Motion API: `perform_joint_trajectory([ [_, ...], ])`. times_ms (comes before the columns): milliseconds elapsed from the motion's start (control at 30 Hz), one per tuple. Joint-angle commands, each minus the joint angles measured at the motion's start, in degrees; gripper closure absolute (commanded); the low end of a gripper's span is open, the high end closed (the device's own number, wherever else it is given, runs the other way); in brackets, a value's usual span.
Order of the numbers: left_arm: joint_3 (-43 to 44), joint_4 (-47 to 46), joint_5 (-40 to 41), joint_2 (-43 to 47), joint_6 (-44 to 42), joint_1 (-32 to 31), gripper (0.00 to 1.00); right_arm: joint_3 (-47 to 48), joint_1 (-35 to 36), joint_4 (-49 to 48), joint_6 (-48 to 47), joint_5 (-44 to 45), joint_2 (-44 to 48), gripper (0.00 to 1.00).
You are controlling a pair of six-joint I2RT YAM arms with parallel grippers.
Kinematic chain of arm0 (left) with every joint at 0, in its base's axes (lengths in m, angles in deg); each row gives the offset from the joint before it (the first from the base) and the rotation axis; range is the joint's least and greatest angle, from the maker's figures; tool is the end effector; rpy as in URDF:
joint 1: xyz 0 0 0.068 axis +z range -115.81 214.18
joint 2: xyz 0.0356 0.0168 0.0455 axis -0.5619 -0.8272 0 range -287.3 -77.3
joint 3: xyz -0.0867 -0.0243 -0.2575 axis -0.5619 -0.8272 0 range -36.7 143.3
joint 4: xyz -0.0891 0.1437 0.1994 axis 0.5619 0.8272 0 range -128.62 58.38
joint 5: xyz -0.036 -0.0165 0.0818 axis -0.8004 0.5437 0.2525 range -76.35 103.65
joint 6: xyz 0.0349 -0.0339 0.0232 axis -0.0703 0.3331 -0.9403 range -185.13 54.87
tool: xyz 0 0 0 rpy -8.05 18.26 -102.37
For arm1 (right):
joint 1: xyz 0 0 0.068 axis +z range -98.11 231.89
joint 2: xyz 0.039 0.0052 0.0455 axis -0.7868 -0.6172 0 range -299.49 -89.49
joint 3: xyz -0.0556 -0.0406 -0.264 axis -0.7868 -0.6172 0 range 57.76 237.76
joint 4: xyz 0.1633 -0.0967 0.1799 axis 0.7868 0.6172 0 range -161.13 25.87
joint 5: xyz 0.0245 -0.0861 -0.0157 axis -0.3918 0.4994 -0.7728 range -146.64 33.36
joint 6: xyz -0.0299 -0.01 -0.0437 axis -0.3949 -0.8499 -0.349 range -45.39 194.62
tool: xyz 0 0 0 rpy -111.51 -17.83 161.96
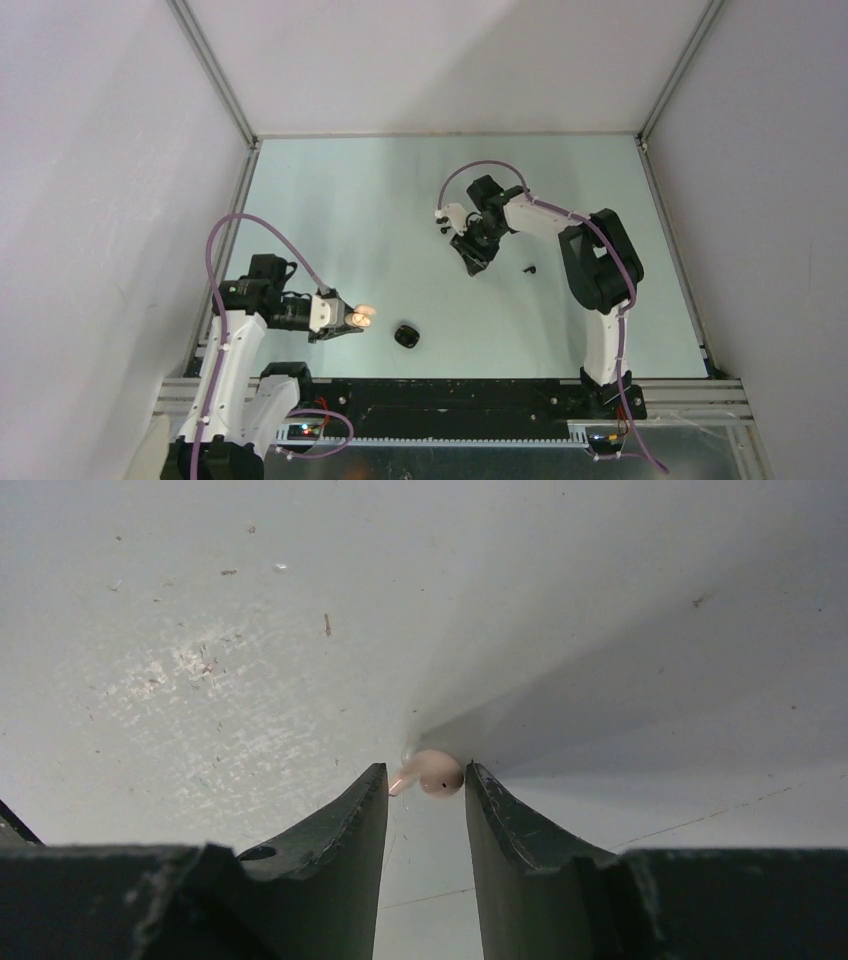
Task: Insert the wireless bluetooth earbuds into the charging case
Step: Pick up the earbud from the center of the board.
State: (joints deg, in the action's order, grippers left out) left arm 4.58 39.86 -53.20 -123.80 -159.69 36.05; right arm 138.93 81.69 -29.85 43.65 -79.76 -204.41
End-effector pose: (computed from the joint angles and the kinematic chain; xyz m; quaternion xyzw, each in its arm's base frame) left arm 0.0984 -0.0295 0.2551 0.6238 0.5533 -0.3324 0.4407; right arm 0.3366 0.2089 0.1636 -0.5139 0.8247 0.1974 0.1297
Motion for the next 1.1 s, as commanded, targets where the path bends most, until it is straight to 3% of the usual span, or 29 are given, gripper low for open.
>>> perform_joint_trajectory([
  [0,2.1,-0.2,-2.3,0.4,0.3,-0.1,0.96,0.2,-0.9,0.3,-2.4,-3.6,0.9,0.63],
  [267,2.1,-0.3,-2.2,0.6,0.5,-0.1,0.96,3.2,-3.8,9.1,-2.2,-14.0,0.7,0.64],
  [467,2.1,-0.4,-2.1,0.6,0.7,-0.1,0.96,4.2,-4.0,8.2,-1.8,-12.0,0.6,0.64],
  [800,2.2,-0.8,-2.0,1.0,1.4,-0.1,0.96,15.3,-2.8,9.1,3.7,-9.1,-5.7,0.64],
  [1067,1.8,-1.9,-1.9,1.2,2.4,-0.2,0.96,16.0,-0.9,11.8,4.0,-5.3,-9.5,0.68],
])
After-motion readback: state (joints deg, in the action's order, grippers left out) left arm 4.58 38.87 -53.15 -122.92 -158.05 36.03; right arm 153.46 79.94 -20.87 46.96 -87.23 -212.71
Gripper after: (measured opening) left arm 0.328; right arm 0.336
